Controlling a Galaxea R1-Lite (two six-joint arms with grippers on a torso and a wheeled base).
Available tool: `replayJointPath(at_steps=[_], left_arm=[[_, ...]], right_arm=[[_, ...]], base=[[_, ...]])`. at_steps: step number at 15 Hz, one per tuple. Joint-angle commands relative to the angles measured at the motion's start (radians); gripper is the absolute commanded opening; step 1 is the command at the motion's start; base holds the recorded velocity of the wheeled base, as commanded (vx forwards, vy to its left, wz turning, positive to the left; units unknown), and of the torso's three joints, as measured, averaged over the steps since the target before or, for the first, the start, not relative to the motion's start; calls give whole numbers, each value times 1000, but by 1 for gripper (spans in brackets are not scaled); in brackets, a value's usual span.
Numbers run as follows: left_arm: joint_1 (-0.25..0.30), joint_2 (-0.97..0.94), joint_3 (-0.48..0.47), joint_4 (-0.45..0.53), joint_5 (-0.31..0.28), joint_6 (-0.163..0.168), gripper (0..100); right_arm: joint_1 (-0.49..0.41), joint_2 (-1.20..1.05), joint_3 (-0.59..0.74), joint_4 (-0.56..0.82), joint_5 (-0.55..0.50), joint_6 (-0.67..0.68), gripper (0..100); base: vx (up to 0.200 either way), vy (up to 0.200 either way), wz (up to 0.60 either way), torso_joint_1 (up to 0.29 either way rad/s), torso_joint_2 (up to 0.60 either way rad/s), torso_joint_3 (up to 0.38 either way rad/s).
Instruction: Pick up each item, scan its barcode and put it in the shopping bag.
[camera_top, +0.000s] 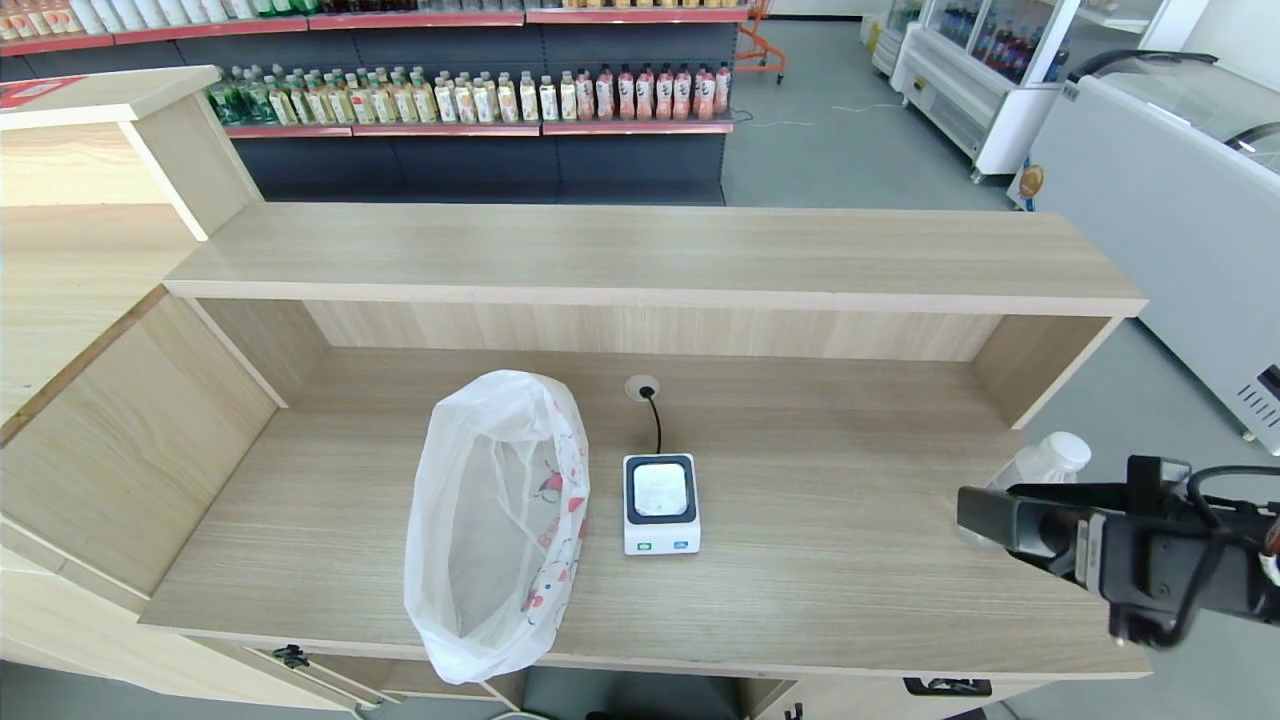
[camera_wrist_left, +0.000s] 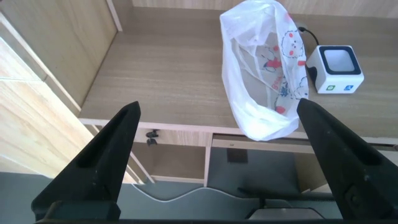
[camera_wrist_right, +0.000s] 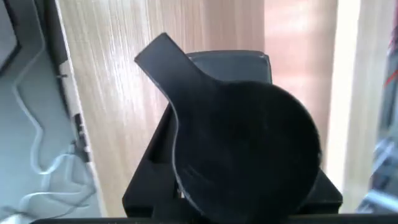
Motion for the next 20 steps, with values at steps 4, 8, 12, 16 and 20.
replayJointPath(at_steps=[4, 8, 12, 16, 20], left_arm=[[0, 0, 0, 0, 0, 0, 100], [0, 0, 0, 0, 0, 0, 100], [0, 0, 0, 0, 0, 0, 100], [0, 0, 0, 0, 0, 0, 100], [0, 0, 0, 0, 0, 0, 100]], right_arm=[[46, 71, -37, 25, 446, -840, 0], [281, 215, -13, -35, 497, -1233, 0], [371, 307, -77, -123, 503, -1313, 0], [497, 415, -79, -371, 503, -1308, 0], [523, 459, -117, -376, 517, -1296, 0]], base=[[0, 0, 0, 0, 0, 0], [0, 0, 0, 0, 0, 0], [0, 0, 0, 0, 0, 0], [0, 0, 0, 0, 0, 0], [0, 0, 0, 0, 0, 0]])
